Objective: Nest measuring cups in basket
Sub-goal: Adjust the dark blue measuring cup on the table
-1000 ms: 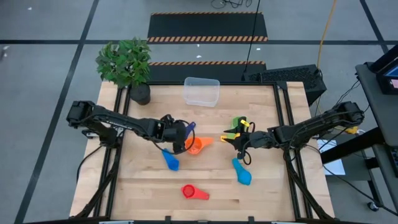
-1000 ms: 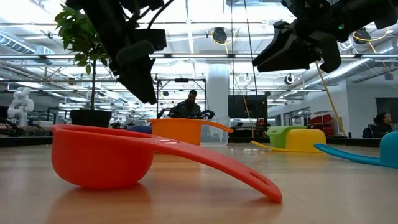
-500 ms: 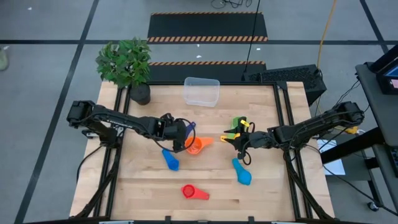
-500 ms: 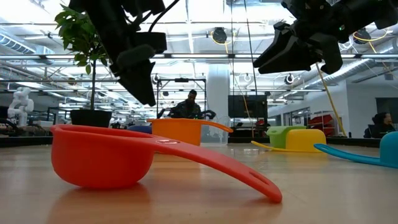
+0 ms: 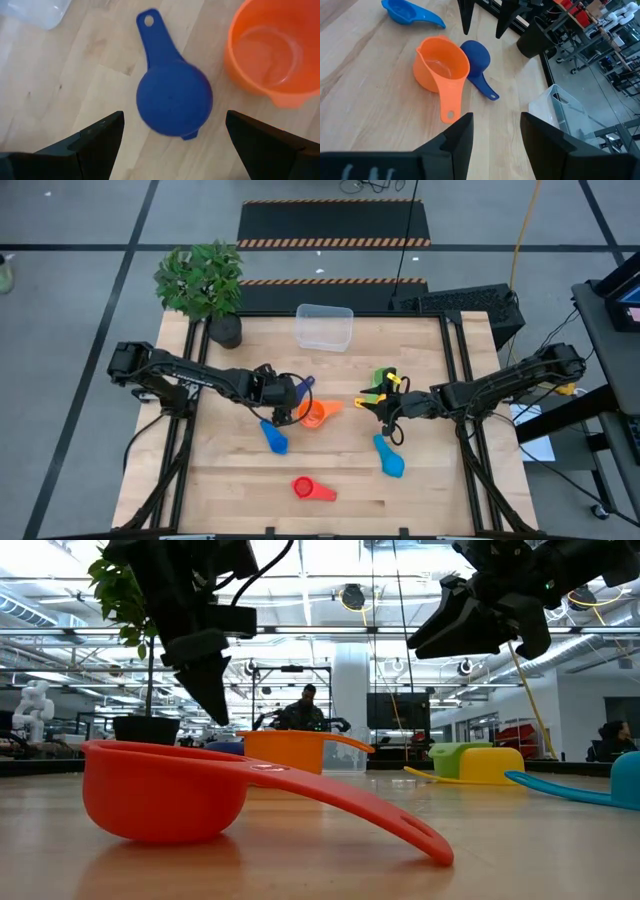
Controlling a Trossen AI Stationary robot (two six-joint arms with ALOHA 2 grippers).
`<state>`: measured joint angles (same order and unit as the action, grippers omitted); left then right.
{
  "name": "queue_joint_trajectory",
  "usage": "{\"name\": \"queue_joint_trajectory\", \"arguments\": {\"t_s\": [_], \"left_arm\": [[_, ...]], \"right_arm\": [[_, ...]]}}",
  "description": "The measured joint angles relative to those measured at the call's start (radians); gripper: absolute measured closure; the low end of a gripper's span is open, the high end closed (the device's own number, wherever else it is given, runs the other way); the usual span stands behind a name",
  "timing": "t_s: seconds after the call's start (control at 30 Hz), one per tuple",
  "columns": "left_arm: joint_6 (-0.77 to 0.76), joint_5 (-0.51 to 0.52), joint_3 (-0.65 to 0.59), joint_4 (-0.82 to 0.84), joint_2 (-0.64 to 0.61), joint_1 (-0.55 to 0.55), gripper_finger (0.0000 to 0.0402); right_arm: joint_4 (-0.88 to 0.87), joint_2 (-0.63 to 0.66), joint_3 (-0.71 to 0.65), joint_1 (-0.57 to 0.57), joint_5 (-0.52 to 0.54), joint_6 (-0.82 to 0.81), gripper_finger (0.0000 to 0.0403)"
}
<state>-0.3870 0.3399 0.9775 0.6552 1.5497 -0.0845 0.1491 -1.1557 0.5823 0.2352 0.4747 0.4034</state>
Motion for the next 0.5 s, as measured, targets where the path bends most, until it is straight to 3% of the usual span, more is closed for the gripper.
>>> {"name": "queue_joint_trajectory", "arguments": {"t_s": [0.5], "left_arm": [[0.061, -0.003, 0.000, -0.084, 0.000, 0.007, 0.0048]], "right_arm": [[-0.004, 0.000, 0.000, 0.000, 0.000, -0.002, 0.0247]]}}
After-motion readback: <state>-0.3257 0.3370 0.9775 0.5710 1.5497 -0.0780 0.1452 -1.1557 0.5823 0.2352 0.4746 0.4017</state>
